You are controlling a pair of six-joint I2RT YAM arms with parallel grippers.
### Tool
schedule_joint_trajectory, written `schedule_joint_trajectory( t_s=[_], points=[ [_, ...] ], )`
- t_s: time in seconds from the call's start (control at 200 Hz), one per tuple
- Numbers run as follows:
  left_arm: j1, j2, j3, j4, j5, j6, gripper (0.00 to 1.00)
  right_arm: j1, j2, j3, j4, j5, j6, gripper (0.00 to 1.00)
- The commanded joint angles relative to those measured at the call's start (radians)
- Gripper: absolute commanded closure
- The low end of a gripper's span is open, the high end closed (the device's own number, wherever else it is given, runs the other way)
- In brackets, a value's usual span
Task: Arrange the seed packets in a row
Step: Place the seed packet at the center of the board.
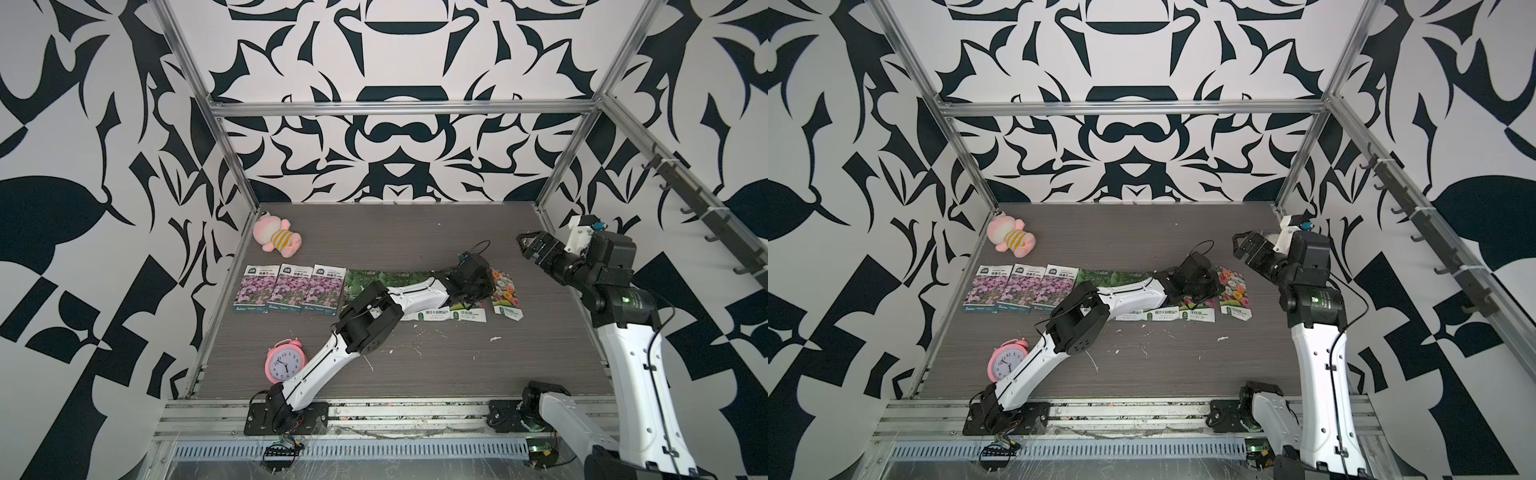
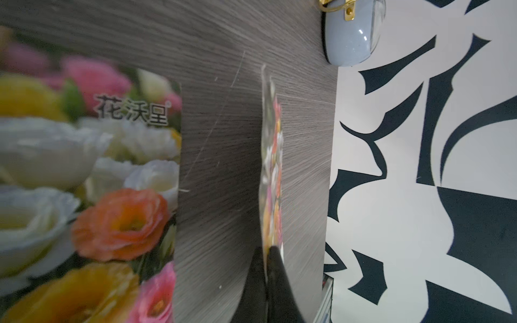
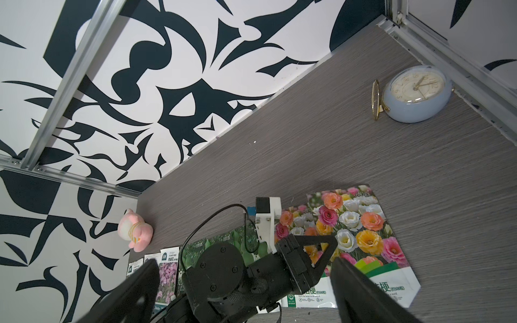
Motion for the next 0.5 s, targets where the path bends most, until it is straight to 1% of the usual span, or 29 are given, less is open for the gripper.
schedule_joint_trajectory(
  t_s=[0.0, 0.145, 0.205, 0.315, 0.415, 0.495],
  points=[
    [-0.001, 0.045, 0.048, -0.106, 0.003, 0.030, 0.99, 0.001, 0.008, -0.006, 0.019, -0.002, -0.017, 0.01],
    [-0.001, 0.066, 0.076, -0.122, 0.022, 0.020, 0.96, 0.002, 0.015, -0.006, 0.022, -0.007, -0.015, 0.01],
    [0.000, 0.067, 0.077, -0.131, 0.017, 0.020, 0.95, 0.001, 0.016, -0.006, 0.023, -0.007, -0.013, 0.01],
    [0.000, 0.064, 0.077, -0.142, 0.001, 0.019, 0.91, 0.001, 0.018, -0.003, 0.022, -0.012, -0.011, 0.01],
    [-0.001, 0.054, 0.073, -0.154, -0.014, 0.020, 0.85, 0.002, 0.012, -0.001, 0.023, -0.015, -0.007, 0.01],
    [0.000, 0.048, 0.076, -0.163, -0.025, 0.030, 0.77, 0.002, 0.010, -0.001, 0.023, -0.018, -0.006, 0.01]
  ],
)
